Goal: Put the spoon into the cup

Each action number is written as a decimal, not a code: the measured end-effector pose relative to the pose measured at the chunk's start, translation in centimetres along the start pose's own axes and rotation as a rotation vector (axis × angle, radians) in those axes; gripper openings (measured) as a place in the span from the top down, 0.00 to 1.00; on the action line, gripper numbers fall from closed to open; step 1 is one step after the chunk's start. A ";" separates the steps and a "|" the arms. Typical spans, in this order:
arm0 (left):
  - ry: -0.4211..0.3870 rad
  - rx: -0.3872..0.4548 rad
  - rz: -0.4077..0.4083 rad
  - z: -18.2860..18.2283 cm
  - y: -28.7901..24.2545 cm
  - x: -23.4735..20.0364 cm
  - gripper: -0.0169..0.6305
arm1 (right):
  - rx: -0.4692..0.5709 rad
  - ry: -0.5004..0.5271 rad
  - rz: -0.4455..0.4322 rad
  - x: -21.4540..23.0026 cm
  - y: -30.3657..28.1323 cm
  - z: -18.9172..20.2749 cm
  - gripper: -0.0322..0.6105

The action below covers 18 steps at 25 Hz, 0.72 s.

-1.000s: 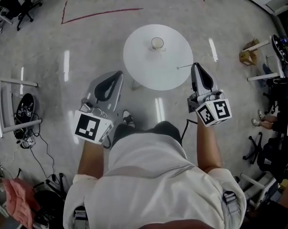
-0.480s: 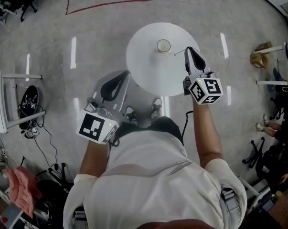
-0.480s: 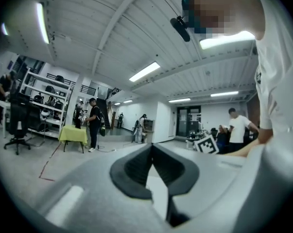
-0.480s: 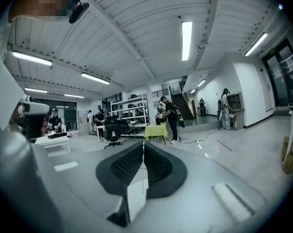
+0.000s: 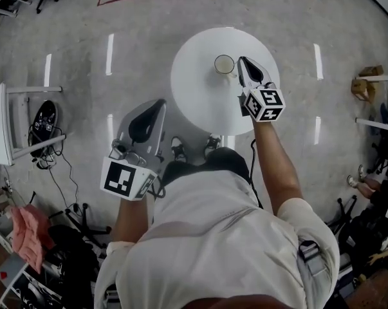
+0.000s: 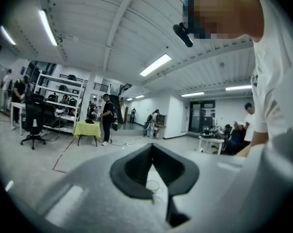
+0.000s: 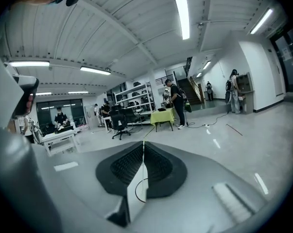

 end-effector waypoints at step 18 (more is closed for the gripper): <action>-0.015 -0.050 -0.058 1.5 1.6 -2.5 0.97 | -0.171 -0.035 -0.003 1.1 -5.7 5.5 0.80</action>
Point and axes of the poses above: the fingertips, and each gripper's own axes: y backward along the fingers, x to its right, z out of its underside, the point moved 6 cm from there along y, backward along the fingers, and after that the axes turned 12 degrees about -y, right-handed, at the moved point
